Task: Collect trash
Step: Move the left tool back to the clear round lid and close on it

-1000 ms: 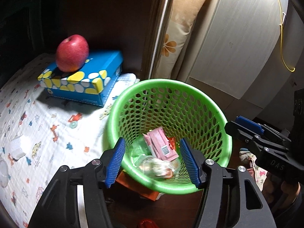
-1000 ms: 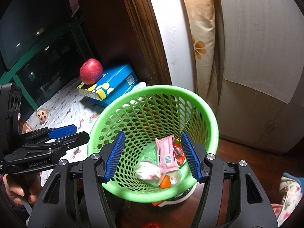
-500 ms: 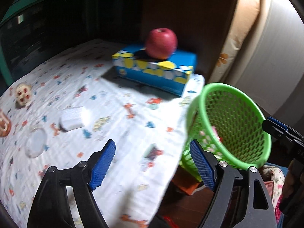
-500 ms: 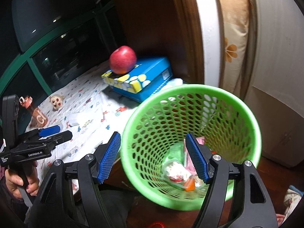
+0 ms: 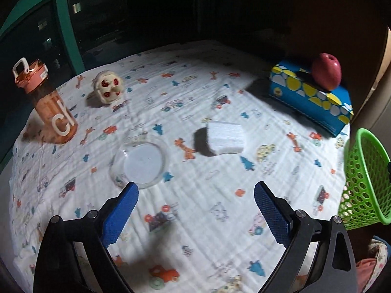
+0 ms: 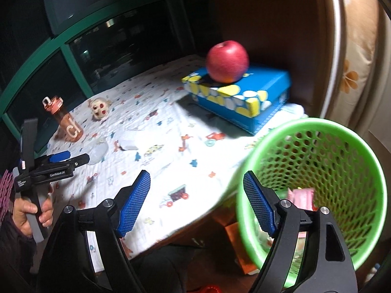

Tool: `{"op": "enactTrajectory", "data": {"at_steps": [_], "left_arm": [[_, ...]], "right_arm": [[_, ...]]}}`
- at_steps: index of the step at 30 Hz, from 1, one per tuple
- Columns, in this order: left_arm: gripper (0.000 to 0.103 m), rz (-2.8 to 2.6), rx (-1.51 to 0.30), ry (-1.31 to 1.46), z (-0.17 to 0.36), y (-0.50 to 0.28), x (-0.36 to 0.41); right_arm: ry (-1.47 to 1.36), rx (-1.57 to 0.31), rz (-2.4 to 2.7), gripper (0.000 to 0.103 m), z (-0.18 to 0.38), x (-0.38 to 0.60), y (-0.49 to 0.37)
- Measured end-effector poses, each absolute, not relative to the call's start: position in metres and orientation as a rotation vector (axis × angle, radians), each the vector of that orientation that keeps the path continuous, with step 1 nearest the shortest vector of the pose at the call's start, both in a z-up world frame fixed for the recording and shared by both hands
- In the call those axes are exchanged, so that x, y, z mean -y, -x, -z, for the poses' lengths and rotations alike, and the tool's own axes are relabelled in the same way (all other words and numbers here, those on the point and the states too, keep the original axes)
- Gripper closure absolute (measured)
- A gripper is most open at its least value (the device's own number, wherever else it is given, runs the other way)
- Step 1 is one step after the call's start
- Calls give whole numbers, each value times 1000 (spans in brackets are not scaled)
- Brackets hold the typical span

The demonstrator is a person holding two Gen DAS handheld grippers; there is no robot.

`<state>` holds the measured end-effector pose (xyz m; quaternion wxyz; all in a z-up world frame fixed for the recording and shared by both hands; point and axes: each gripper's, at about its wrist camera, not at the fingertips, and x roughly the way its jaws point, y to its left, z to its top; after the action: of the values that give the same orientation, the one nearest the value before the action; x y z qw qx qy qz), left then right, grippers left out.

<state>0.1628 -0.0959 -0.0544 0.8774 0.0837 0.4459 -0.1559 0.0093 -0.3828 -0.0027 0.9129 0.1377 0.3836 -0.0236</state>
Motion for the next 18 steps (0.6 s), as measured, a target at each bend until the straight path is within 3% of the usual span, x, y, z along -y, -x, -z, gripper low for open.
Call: {"op": "enactTrajectory", "data": {"at_steps": [18], "left_arm": [[9, 301, -1007, -197, 109, -239, 57]], "right_arm": [[-219, -879, -89, 19, 28, 321, -95]]}}
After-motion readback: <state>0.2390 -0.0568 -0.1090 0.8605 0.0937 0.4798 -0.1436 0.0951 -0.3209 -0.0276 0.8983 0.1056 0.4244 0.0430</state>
